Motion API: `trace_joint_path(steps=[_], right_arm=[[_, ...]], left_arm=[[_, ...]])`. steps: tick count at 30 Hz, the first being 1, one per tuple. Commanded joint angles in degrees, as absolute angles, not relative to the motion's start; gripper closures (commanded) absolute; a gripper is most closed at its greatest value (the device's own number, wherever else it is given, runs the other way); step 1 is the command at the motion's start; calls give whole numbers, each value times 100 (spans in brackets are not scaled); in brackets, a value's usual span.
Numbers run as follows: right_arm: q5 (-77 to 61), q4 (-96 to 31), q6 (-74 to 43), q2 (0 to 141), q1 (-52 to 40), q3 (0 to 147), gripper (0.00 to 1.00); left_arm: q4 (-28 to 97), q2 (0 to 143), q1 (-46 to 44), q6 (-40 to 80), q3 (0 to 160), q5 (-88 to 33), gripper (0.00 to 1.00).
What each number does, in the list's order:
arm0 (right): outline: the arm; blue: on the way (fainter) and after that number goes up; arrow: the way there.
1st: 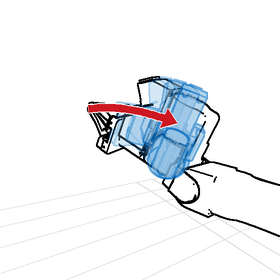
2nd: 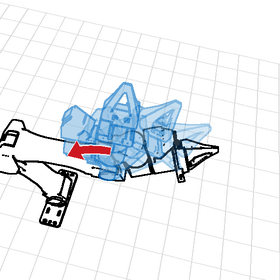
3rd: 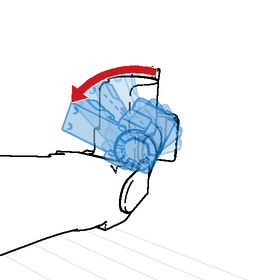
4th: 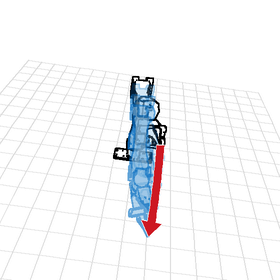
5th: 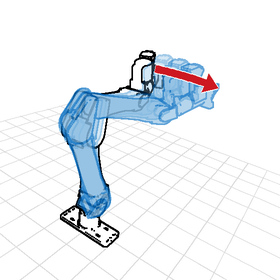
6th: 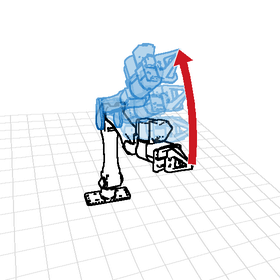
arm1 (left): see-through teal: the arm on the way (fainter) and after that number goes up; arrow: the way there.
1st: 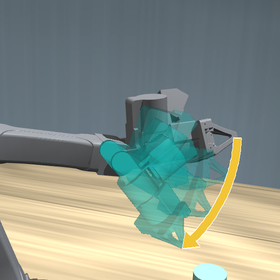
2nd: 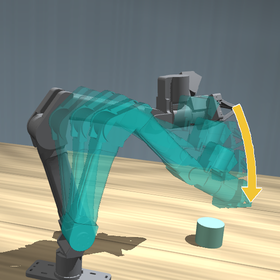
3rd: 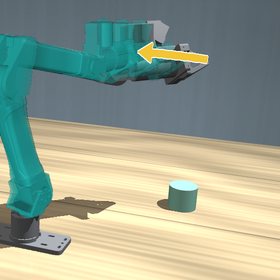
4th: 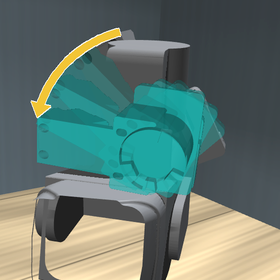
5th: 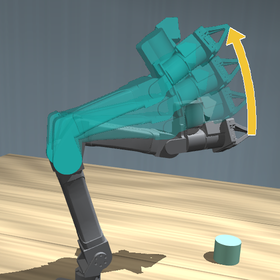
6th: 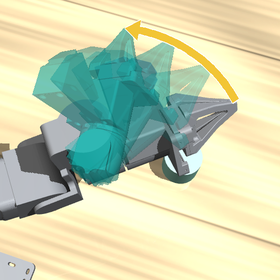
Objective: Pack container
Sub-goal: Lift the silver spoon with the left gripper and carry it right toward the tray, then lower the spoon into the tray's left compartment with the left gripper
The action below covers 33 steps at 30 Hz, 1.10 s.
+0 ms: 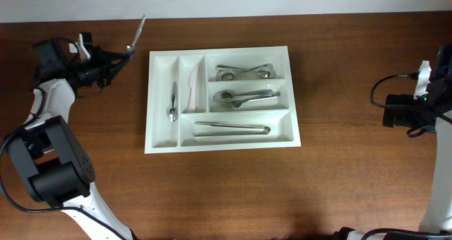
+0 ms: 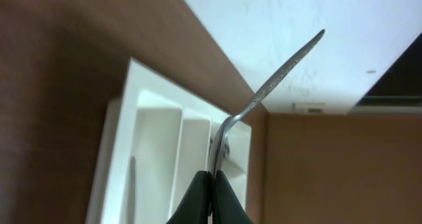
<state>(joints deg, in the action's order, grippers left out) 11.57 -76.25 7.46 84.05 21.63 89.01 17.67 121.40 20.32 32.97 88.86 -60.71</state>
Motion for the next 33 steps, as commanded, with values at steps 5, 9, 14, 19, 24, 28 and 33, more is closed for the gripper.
trace_joint_path(steps=[5,9,14,19,24,28,33], right_arm=[[1249,-7623,698,8298,2182,8903,1],[1249,-7623,701,8298,2182,8903,1],[1249,-7623,698,8298,2182,8903,1],[1249,-7623,698,8298,2182,8903,1],[1249,-7623,698,8298,2182,8903,1],[1249,-7623,701,8298,2182,8903,1],[1249,-7623,701,8298,2182,8903,1]], left_arm=[[2978,11507,1999,3072,9006,-6355,98],[4191,11170,1975,2650,9006,-5905,98],[5301,10718,1981,2126,9006,-5242,98],[6060,10403,1979,2119,9006,-4676,98],[6949,10304,1975,2355,9004,-3924,98],[6838,10304,1946,2930,8910,-3677,98],[6320,10304,1734,3555,8722,-3658,98]])
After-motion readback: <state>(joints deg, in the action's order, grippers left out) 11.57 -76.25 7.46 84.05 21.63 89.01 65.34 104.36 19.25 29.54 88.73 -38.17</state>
